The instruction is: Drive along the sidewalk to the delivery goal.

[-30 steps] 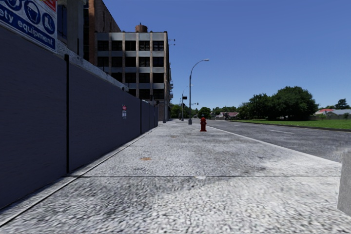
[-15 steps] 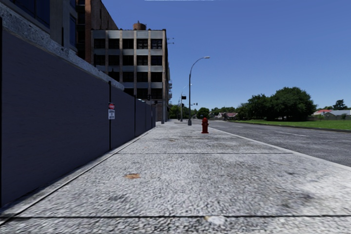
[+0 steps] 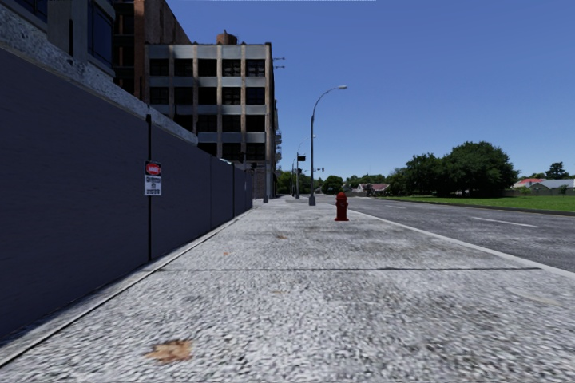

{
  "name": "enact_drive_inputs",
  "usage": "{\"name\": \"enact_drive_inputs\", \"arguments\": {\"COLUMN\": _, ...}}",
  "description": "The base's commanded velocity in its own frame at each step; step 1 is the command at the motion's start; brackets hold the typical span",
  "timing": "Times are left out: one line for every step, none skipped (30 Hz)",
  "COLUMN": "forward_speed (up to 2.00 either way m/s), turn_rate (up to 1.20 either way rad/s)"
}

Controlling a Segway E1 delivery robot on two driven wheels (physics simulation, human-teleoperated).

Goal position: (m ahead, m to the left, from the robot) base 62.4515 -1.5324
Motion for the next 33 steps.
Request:
{"name": "enact_drive_inputs", "arguments": {"forward_speed": 2.00, "turn_rate": 0.00}}
{"name": "enact_drive_inputs", "arguments": {"forward_speed": 2.00, "turn_rate": 0.00}}
{"name": "enact_drive_inputs", "arguments": {"forward_speed": 2.00, "turn_rate": 0.00}}
{"name": "enact_drive_inputs", "arguments": {"forward_speed": 2.00, "turn_rate": 0.00}}
{"name": "enact_drive_inputs", "arguments": {"forward_speed": 2.00, "turn_rate": 0.00}}
{"name": "enact_drive_inputs", "arguments": {"forward_speed": 2.00, "turn_rate": 0.00}}
{"name": "enact_drive_inputs", "arguments": {"forward_speed": 2.00, "turn_rate": 0.00}}
{"name": "enact_drive_inputs", "arguments": {"forward_speed": 2.00, "turn_rate": 0.00}}
{"name": "enact_drive_inputs", "arguments": {"forward_speed": 2.00, "turn_rate": 0.00}}
{"name": "enact_drive_inputs", "arguments": {"forward_speed": 2.00, "turn_rate": 0.00}}
{"name": "enact_drive_inputs", "arguments": {"forward_speed": 2.00, "turn_rate": 0.00}}
{"name": "enact_drive_inputs", "arguments": {"forward_speed": 2.00, "turn_rate": 0.00}}
{"name": "enact_drive_inputs", "arguments": {"forward_speed": 2.00, "turn_rate": 0.00}}
{"name": "enact_drive_inputs", "arguments": {"forward_speed": 2.00, "turn_rate": 0.00}}
{"name": "enact_drive_inputs", "arguments": {"forward_speed": 2.00, "turn_rate": 0.00}}
{"name": "enact_drive_inputs", "arguments": {"forward_speed": 2.00, "turn_rate": 0.00}}
{"name": "enact_drive_inputs", "arguments": {"forward_speed": 2.00, "turn_rate": 0.00}}
{"name": "enact_drive_inputs", "arguments": {"forward_speed": 2.00, "turn_rate": 0.00}}
{"name": "enact_drive_inputs", "arguments": {"forward_speed": 2.00, "turn_rate": 0.00}}
{"name": "enact_drive_inputs", "arguments": {"forward_speed": 2.00, "turn_rate": 0.00}}
{"name": "enact_drive_inputs", "arguments": {"forward_speed": 2.00, "turn_rate": 0.00}}
{"name": "enact_drive_inputs", "arguments": {"forward_speed": 2.00, "turn_rate": 0.00}}
{"name": "enact_drive_inputs", "arguments": {"forward_speed": 2.00, "turn_rate": 0.00}}
{"name": "enact_drive_inputs", "arguments": {"forward_speed": 2.00, "turn_rate": 0.00}}
{"name": "enact_drive_inputs", "arguments": {"forward_speed": 2.00, "turn_rate": 0.00}}
{"name": "enact_drive_inputs", "arguments": {"forward_speed": 2.00, "turn_rate": 0.00}}
{"name": "enact_drive_inputs", "arguments": {"forward_speed": 2.00, "turn_rate": 0.00}}
{"name": "enact_drive_inputs", "arguments": {"forward_speed": 2.00, "turn_rate": 0.00}}
{"name": "enact_drive_inputs", "arguments": {"forward_speed": 2.00, "turn_rate": 0.00}}
{"name": "enact_drive_inputs", "arguments": {"forward_speed": 2.00, "turn_rate": 0.00}}
{"name": "enact_drive_inputs", "arguments": {"forward_speed": 2.00, "turn_rate": 0.00}}
{"name": "enact_drive_inputs", "arguments": {"forward_speed": 2.00, "turn_rate": 0.00}}
{"name": "enact_drive_inputs", "arguments": {"forward_speed": 2.00, "turn_rate": 0.00}}
